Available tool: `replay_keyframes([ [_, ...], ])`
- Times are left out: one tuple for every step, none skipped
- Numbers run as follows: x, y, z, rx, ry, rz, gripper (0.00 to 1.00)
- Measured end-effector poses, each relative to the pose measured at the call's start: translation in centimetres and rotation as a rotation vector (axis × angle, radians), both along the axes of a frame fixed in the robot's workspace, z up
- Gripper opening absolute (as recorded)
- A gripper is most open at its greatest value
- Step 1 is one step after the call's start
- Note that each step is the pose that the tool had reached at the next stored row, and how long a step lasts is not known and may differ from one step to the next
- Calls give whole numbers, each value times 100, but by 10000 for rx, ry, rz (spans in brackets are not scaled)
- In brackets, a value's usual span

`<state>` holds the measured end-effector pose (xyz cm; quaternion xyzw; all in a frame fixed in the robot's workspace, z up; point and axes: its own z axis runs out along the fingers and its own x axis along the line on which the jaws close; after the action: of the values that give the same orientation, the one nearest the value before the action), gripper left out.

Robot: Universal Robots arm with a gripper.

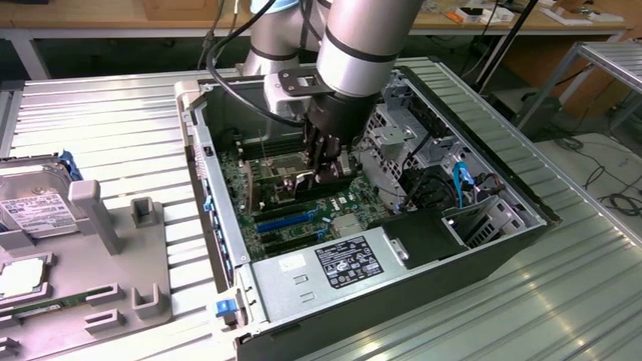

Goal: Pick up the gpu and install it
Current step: 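Insert the gpu into the slot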

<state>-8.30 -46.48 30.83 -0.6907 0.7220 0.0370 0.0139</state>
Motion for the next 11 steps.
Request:
replay_keyframes([
  [0,0,-3,-1,1,20,27],
  [0,0,-4,-2,1,31,27],
  [0,0,-6,-2,1,37,27],
  [0,0,-8,-1,0,38,27],
  [0,-1,-9,-1,0,39,27],
  [0,0,-12,-4,10,40,27],
  [0,0,-14,-24,53,40,27],
  [0,-1,-17,-106,179,43,27],
  [0,0,-19,-147,236,52,27],
  [0,-1,-19,-153,242,53,27],
  [-1,0,-24,-208,305,68,27],
])
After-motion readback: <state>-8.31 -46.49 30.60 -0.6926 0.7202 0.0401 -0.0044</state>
